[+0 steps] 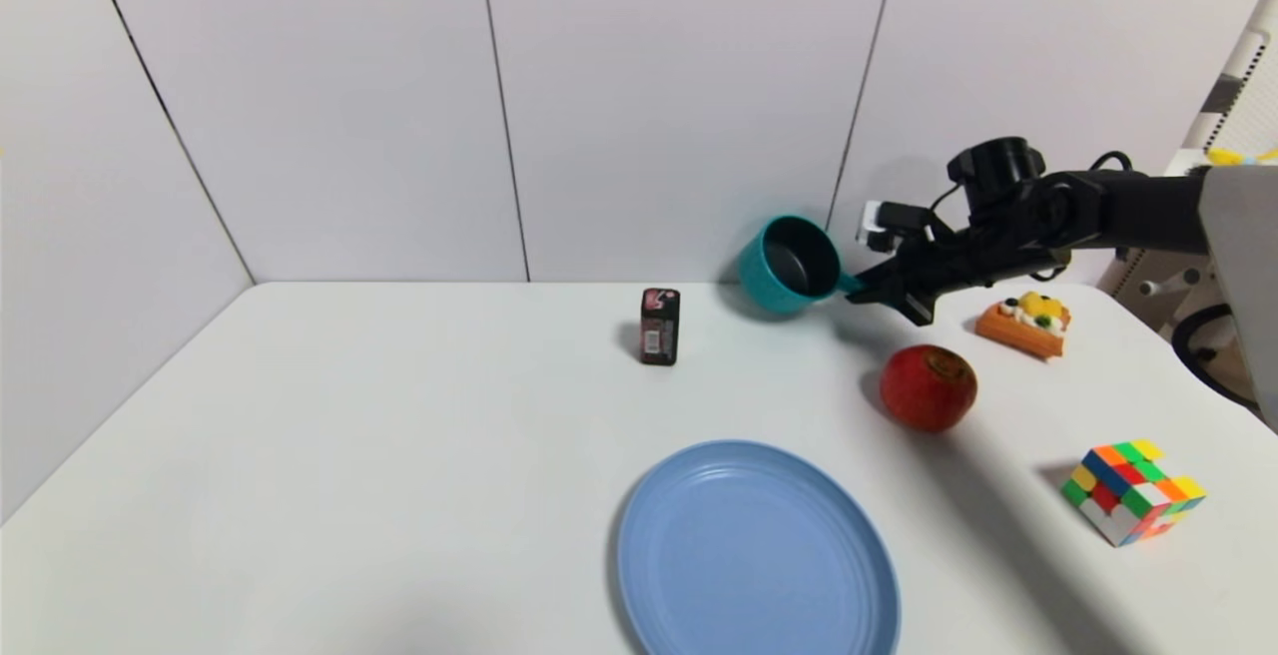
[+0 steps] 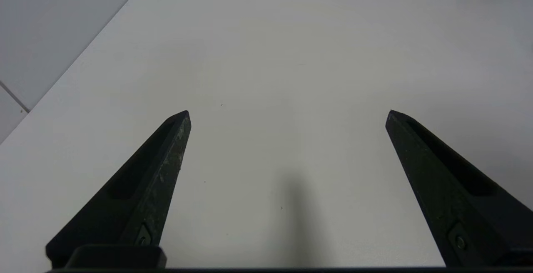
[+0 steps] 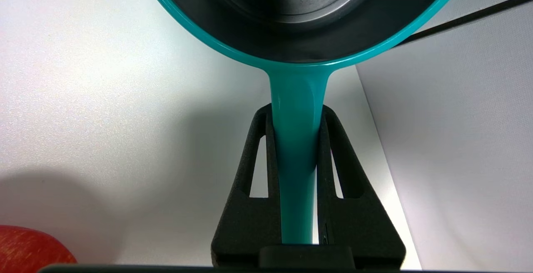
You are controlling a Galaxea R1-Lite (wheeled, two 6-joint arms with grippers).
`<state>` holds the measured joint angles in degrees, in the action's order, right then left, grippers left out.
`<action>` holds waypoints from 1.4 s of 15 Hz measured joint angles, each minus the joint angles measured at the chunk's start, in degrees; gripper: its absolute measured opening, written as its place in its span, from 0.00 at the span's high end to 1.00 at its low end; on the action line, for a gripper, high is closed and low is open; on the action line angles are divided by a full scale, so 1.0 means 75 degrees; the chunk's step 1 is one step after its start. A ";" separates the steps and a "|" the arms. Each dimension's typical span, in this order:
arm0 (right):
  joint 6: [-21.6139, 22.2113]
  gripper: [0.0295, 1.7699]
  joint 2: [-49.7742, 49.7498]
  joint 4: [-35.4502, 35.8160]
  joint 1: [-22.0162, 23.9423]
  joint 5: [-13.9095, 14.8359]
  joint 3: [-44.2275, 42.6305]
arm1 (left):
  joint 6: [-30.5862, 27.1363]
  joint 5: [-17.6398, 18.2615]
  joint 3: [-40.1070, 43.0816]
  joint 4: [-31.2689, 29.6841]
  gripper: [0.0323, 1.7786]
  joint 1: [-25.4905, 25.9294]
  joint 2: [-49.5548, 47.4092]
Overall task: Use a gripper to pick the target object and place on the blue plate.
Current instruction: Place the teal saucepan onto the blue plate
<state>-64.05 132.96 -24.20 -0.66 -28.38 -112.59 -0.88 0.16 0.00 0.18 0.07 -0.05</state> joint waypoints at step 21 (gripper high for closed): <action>0.0348 0.86 -0.4762 -0.1842 -0.0195 -0.0346 0.4208 | 0.0003 0.0000 0.0000 0.0000 0.05 0.0000 0.0000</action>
<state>-61.44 97.24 -38.01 -2.12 -30.98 -81.03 -0.85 0.16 0.00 0.18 0.07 -0.05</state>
